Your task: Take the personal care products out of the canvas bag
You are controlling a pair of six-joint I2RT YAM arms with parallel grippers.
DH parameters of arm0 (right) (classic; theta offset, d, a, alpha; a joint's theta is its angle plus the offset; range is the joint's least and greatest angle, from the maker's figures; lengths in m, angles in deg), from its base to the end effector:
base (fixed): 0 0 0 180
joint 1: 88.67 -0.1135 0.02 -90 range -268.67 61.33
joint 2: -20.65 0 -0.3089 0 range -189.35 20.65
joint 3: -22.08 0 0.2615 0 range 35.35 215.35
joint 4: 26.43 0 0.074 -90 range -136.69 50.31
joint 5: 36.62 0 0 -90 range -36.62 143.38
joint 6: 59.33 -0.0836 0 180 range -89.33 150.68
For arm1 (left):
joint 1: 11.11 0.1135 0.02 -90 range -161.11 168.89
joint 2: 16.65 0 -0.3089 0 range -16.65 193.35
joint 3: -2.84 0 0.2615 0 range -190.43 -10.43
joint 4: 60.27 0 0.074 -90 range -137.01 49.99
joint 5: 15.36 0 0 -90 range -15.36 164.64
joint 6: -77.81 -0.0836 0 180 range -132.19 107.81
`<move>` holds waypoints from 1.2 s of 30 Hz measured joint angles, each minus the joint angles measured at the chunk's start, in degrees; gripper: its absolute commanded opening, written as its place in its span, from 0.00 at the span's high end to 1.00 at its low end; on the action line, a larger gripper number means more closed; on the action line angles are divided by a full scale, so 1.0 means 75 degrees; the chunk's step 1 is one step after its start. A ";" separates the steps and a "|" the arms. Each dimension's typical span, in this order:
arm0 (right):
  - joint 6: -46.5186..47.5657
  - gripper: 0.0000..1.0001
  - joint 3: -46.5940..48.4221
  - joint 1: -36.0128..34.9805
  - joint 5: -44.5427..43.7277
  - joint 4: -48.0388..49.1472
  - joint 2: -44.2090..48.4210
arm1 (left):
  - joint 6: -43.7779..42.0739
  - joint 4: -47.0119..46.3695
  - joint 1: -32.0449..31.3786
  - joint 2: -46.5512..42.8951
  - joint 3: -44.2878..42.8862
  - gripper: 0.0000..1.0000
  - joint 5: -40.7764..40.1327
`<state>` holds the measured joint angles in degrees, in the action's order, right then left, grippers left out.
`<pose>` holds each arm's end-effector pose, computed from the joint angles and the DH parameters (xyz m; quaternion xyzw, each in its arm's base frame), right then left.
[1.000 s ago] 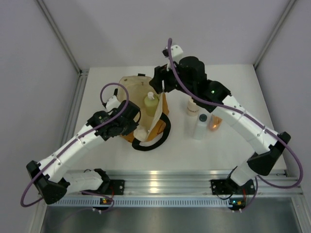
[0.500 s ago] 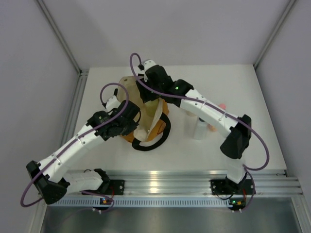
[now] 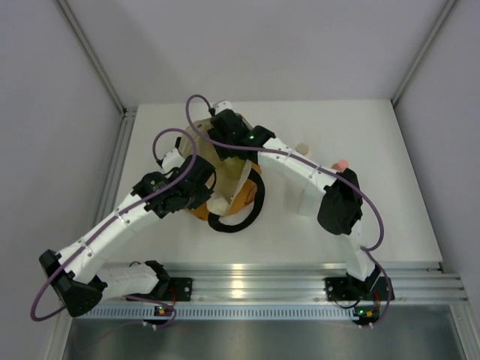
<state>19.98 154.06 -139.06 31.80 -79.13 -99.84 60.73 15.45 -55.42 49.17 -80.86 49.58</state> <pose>0.3725 0.4019 0.3318 -0.2310 0.8677 0.0593 0.4361 0.1836 -0.1298 0.3488 -0.2900 0.8941 -0.1223 0.3188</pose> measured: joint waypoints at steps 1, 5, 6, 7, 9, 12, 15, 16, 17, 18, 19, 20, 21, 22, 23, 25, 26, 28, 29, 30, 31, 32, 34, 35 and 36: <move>0.0020 0.40 0.0050 0.0006 -0.0067 -0.0003 -0.0087 | 0.0003 0.0000 0.0000 -0.0006 0.0000 1.00 0.0000; 0.0026 0.40 0.0172 0.0050 -0.0210 -0.0015 -0.0341 | 0.0017 -0.0006 0.0000 -0.0012 0.0000 1.00 0.0000; 0.0020 0.40 0.0187 0.0079 -0.0213 0.0000 -0.0396 | 0.0020 -0.0009 0.0000 -0.0012 0.0000 1.00 0.0000; 0.0017 0.40 0.0192 0.0108 -0.0213 0.0006 -0.0428 | 0.0020 -0.0015 0.0000 -0.0012 0.0000 1.00 0.0000; 0.0012 0.40 0.0224 0.0175 -0.0201 0.0009 -0.0507 | 0.0020 -0.0041 0.0000 -0.0012 0.0000 1.00 0.0000; -0.0012 0.41 0.0289 0.0289 -0.0125 0.0073 -0.0632 | 0.0020 -0.0064 0.0000 -0.0012 0.0000 1.00 0.0000; -0.0044 0.43 0.0289 0.0399 0.0032 0.0108 -0.0717 | 0.0015 -0.0093 0.0000 -0.0012 0.0000 1.00 0.0000; -0.0061 0.44 0.0289 0.0437 0.0090 0.0117 -0.0749 | 0.0012 -0.0108 0.0000 -0.0012 0.0000 1.00 0.0000; -0.0067 0.44 0.0289 0.0469 0.0152 0.0117 -0.0775 | 0.0012 -0.0114 0.0003 -0.0012 0.0000 1.00 0.0000; -0.0079 0.46 0.0286 0.0501 0.0213 0.0117 -0.0807 | 0.0006 -0.0117 0.0003 -0.0012 0.0000 1.00 0.0000; -0.0093 0.49 0.0286 0.0530 0.0259 0.0119 -0.0831 | 0.0000 -0.0122 0.0000 -0.0012 0.0000 1.00 0.0000; -0.0111 0.59 0.0283 0.0548 0.0297 0.0134 -0.0848 | -0.0009 -0.0131 0.0000 -0.0012 0.0000 1.00 0.0000; -0.0149 0.64 0.0274 0.0565 0.0361 0.0157 -0.0860 | -0.0023 -0.0134 0.0000 -0.0012 0.0000 1.00 0.0000; -0.0154 0.67 0.0274 0.0580 0.0408 0.0195 -0.0866 | -0.0041 -0.0134 0.0000 -0.0012 0.0000 1.00 0.0000; -0.0187 0.76 0.0274 0.0589 0.0466 0.0216 -0.0866 | -0.0064 -0.0134 0.0000 -0.0012 0.0000 1.00 -0.0003; -0.0195 0.81 0.0271 0.0603 0.0498 0.0224 -0.0866 | -0.0114 -0.0134 0.0000 -0.0012 0.0000 1.00 0.0000; -0.0207 0.85 0.0268 0.0609 0.0530 0.0233 -0.0866 | -0.0125 -0.0134 0.0000 -0.0012 0.0000 1.00 -0.0003; -0.0201 0.91 0.0219 0.0624 0.0568 0.0297 -0.0854 | -0.0143 -0.0134 0.0000 -0.0012 0.0000 1.00 -0.0003; -0.0192 1.00 0.0166 0.0629 0.0586 0.0361 -0.0831 | -0.0152 -0.0134 0.0000 -0.0012 0.0000 1.00 -0.0003; -0.0184 1.00 0.0096 0.0632 0.0606 0.0420 -0.0796 | -0.0157 -0.0134 0.0000 -0.0009 0.0000 1.00 -0.0003; -0.0175 1.00 0.0044 0.0635 0.0624 0.0463 -0.0769 | -0.0160 -0.0134 0.0000 -0.0009 0.0000 1.00 -0.0003; -0.0152 1.00 -0.0041 0.0638 0.0650 0.0542 -0.0720 | -0.0163 -0.0134 0.0000 -0.0009 0.0000 1.00 -0.0003; -0.0096 1.00 -0.0245 0.0644 0.0726 0.0685 -0.0592 | -0.0178 -0.0134 0.0000 -0.0009 0.0000 1.00 -0.0003; -0.0073 1.00 -0.0323 0.0641 0.0755 0.0714 -0.0542 | -0.0178 -0.0134 0.0000 -0.0009 0.0000 1.00 -0.0003; -0.0047 1.00 -0.0437 0.0641 0.0793 0.0769 -0.0466 | -0.0181 -0.0131 0.0000 -0.0009 0.0000 1.00 -0.0003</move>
<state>19.63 150.78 -134.26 37.74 -73.36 -103.34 59.38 14.46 -55.42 49.11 -80.86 49.56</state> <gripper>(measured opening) 0.329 0.027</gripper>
